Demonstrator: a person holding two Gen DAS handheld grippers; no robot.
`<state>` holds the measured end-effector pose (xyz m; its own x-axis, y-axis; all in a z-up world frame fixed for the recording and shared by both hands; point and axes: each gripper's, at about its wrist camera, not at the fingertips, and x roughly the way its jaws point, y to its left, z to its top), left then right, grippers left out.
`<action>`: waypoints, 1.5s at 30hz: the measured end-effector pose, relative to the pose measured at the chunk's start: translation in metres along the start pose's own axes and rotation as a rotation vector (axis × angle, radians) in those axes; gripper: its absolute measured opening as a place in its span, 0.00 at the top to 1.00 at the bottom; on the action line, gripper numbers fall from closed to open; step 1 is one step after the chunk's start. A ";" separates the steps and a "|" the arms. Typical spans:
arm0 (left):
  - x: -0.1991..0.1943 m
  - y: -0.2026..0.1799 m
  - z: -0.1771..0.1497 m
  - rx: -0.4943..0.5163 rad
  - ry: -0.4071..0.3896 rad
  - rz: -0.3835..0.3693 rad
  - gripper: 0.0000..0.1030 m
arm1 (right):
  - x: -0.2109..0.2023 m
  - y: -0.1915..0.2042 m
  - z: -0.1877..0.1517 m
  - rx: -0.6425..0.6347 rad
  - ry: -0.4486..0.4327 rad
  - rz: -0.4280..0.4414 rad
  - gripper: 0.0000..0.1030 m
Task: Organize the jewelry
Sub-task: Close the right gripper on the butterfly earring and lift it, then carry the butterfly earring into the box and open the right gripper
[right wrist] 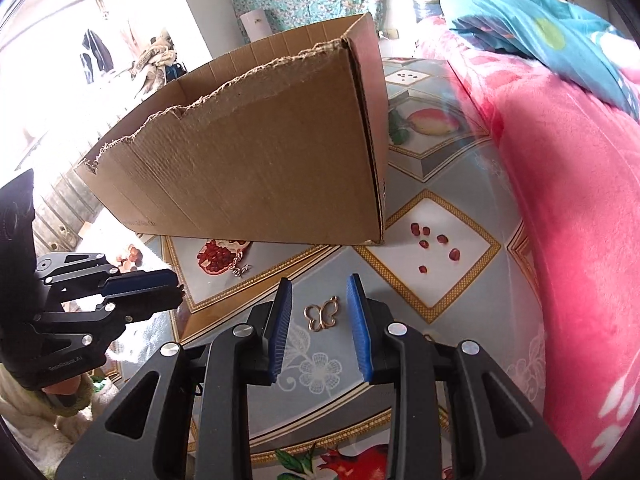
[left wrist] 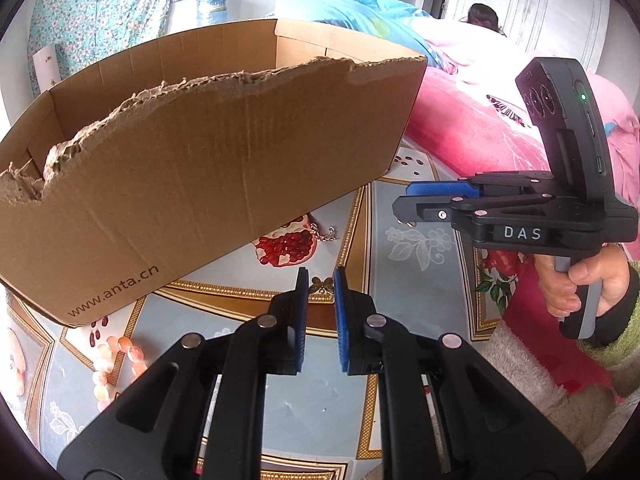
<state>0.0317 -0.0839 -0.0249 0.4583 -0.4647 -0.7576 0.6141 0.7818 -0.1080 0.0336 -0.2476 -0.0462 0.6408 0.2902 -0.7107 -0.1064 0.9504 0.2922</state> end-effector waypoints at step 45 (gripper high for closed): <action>-0.003 0.001 -0.001 0.004 0.000 0.025 0.89 | 0.006 0.025 -0.002 -0.346 0.096 -0.011 0.84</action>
<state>0.0307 -0.0811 -0.0234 0.4739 -0.4451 -0.7598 0.6051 0.7914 -0.0862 0.0334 -0.2218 -0.0447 0.5706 0.2733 -0.7744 -0.3616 0.9303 0.0618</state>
